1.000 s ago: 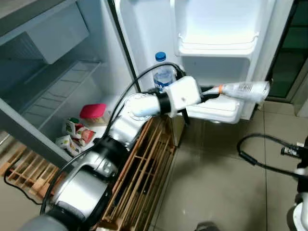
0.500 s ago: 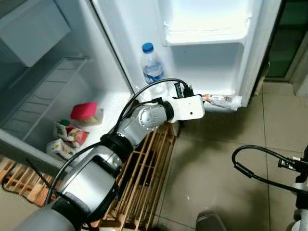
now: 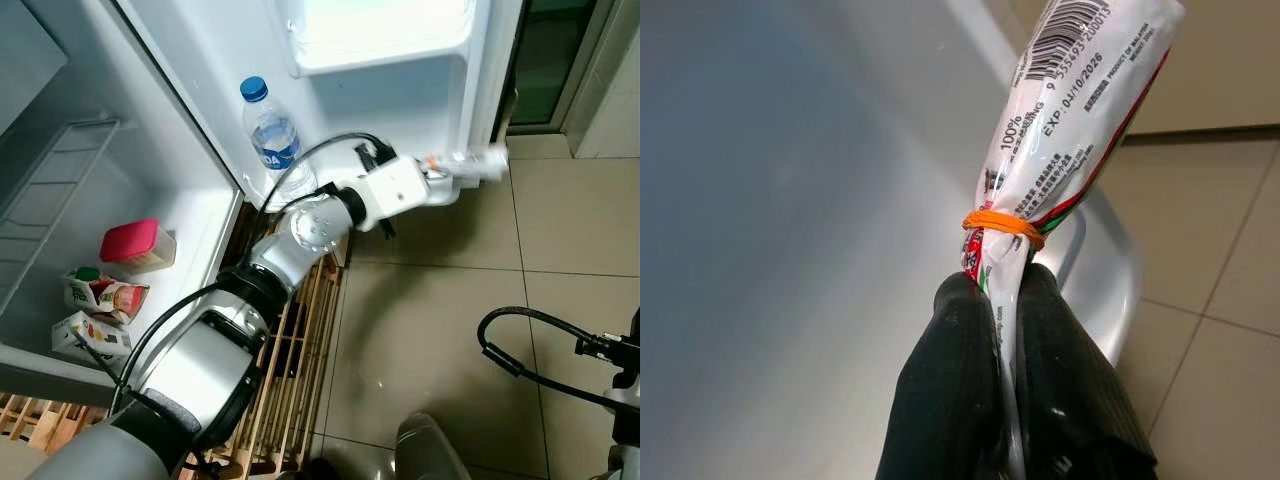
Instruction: Restocking fridge
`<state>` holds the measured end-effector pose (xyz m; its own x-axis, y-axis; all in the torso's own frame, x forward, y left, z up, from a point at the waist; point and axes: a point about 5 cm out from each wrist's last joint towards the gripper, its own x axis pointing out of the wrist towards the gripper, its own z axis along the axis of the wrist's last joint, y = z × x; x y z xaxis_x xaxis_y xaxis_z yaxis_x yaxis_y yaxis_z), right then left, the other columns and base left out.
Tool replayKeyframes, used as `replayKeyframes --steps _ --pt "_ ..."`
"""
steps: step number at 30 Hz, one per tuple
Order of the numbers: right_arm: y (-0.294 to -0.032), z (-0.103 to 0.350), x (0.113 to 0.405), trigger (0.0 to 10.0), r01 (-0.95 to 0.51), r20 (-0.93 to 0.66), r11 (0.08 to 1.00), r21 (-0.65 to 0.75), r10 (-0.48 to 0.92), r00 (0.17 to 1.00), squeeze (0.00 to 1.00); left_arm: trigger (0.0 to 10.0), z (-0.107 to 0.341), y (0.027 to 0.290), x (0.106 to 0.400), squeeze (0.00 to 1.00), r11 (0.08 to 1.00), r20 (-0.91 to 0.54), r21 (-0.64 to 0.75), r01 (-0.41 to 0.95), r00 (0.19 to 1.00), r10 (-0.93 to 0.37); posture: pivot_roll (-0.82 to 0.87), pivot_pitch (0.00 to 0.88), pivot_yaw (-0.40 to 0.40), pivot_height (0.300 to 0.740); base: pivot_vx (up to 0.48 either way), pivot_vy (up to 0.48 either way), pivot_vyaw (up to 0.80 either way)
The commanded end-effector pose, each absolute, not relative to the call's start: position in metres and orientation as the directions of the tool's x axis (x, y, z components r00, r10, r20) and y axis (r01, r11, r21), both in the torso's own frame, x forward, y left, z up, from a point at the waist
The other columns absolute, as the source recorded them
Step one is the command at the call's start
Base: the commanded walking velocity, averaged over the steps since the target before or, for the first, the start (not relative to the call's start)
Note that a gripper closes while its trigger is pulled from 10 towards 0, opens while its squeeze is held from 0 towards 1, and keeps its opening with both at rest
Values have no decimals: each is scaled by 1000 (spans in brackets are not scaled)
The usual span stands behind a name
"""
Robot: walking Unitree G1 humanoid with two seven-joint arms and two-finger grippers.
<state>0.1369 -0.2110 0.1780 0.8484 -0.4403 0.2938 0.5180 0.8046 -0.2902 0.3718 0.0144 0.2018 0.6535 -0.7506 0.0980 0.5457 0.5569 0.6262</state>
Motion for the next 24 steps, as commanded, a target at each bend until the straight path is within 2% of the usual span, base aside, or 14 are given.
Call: replayKeyframes --steps 1,4,9,12,13,14,15,16,17,20,21,24 --pt "-209 180 136 10000 520 300 805 -285 -441 846 200 10000 204 27 375 0 563 98 627 539 662 -743 -483 195 276 740 0 0 0" --pt "-208 178 140 10000 510 297 813 -281 -432 852 196 10000 201 36 377 0 550 83 656 517 675 -733 -463 182 266 740 0 0 0" --pt "-206 177 147 10000 493 298 825 -277 -415 860 196 10000 196 34 380 0 512 37 715 476 706 -707 -456 170 262 740 0 0 0" --pt "-204 178 151 10000 483 308 831 -274 -400 863 196 10000 197 32 381 0 524 36 706 477 714 -699 -459 165 264 740 0 0 0" --pt "-204 180 155 10000 485 322 833 -266 -397 859 196 10000 198 34 383 0 569 39 651 502 726 -686 -463 148 270 740 0 0 0" --pt "-204 184 160 10000 485 339 839 -249 -393 855 200 10000 200 37 384 0 653 78 523 547 733 -676 -462 141 275 740 0 0 0" --pt "-204 187 164 10000 484 351 842 -237 -391 851 200 10000 201 39 384 0 699 106 428 573 736 -669 -461 138 275 740 0 0 0" --pt "-204 192 171 10000 479 374 850 -219 -380 846 196 10000 207 43 380 0 752 204 250 610 726 -657 -449 127 271 740 0 0 0" --pt "-204 192 171 10000 479 374 850 -219 -380 846 196 10000 207 43 380 0 752 204 250 610 726 -657 -449 127 271 740 0 0 0" --pt "-204 193 184 10000 444 362 875 -195 -356 861 169 10000 216 53 366 0 788 325 23 615 741 -588 -409 97 239 740 0 0 0" --pt "-204 193 184 10000 444 362 875 -195 -356 861 169 10000 216 53 366 0 788 325 23 615 741 -588 -409 97 239 740 0 0 0" --pt "-206 195 198 10000 405 356 897 -174 -326 876 184 10000 219 62 337 0 786 401 -86 612 744 -535 -367 75 205 740 0 -160 0"
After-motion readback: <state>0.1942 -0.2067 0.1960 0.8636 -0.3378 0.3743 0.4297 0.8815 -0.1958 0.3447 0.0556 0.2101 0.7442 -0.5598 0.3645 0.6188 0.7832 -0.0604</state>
